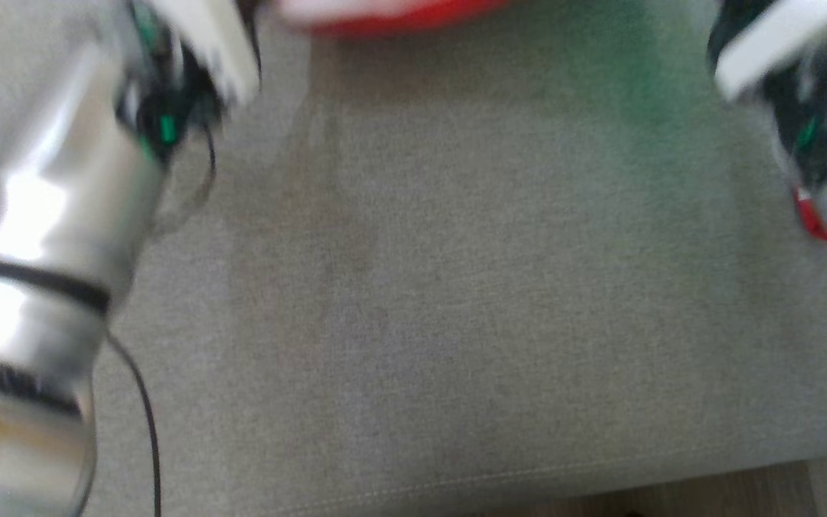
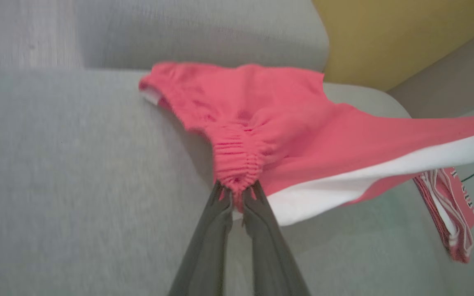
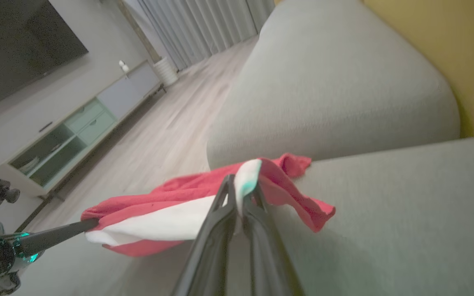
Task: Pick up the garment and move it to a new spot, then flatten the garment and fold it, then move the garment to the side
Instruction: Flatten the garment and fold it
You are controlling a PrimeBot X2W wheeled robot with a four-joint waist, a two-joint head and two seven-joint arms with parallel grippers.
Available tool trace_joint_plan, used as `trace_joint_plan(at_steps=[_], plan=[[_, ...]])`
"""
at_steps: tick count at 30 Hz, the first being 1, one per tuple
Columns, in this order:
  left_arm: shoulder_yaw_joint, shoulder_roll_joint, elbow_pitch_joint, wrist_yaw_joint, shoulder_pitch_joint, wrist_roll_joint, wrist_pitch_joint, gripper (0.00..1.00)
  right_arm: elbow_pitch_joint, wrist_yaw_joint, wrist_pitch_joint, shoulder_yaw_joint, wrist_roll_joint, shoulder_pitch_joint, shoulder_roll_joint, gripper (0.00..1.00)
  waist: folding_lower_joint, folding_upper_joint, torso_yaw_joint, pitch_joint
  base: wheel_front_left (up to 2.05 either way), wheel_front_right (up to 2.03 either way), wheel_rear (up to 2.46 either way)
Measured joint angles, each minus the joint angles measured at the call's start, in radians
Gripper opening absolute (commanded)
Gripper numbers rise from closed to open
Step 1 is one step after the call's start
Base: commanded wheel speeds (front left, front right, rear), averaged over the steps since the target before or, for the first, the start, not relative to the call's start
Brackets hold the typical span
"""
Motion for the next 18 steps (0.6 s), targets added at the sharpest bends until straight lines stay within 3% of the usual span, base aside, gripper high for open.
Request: trace_joint_plan(at_steps=[6,15,18], plan=[[-0.035,0.058,-0.079,0.0,0.18,-0.077,0.086,0.0,-0.06,0.0,0.092,0.077,0.038,0.137,-0.043,0.0,-0.0001,0.0,-0.003,-0.083,0.0,0.0,0.0],[-0.096,0.182,-0.334,0.003,0.483,-0.225,0.308,0.0,-0.152,0.0,0.288,0.196,0.075,0.372,-0.148,0.0,-0.0001,0.0001,-0.004,-0.264,0.0,0.0,0.0],[-0.109,0.24,-0.489,0.05,0.601,-0.282,0.385,0.0,-0.239,0.0,0.365,0.219,0.08,0.472,-0.229,0.0,-0.0001,0.0001,0.005,-0.331,0.0,0.0,0.0]])
